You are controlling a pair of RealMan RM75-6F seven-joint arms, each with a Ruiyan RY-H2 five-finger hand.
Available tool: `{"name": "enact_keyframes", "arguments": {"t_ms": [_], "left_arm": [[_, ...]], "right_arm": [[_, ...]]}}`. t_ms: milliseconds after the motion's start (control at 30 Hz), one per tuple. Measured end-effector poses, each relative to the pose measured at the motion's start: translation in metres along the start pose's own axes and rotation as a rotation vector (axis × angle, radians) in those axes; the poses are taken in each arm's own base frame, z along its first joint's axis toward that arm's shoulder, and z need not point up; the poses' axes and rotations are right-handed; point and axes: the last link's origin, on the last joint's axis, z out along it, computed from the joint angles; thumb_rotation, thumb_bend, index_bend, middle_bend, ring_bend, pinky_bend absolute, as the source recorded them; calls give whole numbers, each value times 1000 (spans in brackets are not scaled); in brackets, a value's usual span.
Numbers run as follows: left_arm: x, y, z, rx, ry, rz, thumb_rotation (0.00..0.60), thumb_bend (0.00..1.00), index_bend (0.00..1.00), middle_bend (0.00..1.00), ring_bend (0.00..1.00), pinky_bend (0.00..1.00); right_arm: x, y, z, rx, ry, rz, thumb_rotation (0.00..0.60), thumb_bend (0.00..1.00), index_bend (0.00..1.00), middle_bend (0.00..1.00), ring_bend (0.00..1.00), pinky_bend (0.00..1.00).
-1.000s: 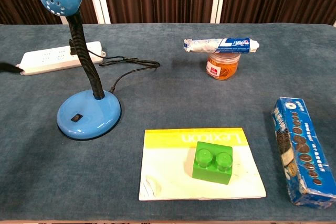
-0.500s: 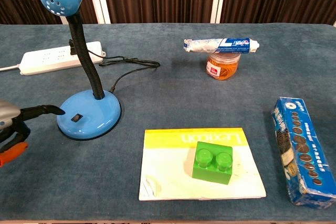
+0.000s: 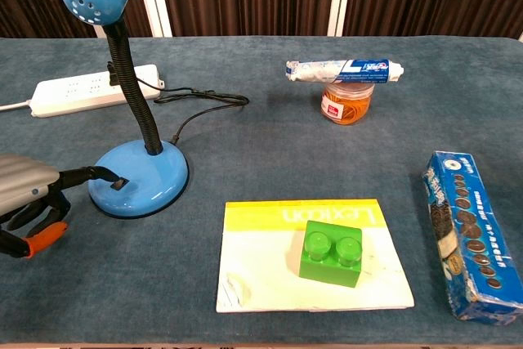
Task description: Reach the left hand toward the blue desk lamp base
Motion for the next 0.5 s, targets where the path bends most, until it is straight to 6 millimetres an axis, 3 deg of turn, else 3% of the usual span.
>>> {"name": "enact_keyframes", "arguments": {"t_ms": [100,500], "left_arm": [[-1,0,3,0,-6,0,600,556,98,704,730,755],[-2,0,9,9,-22,-8,600,556,97,703,730,755]], "right_arm": [[0,0,0,-1,-2,-1,600,102,0,18,38,6],[-1,1,0,-11,-2,-3,600,103,0,18,38,0]]}}
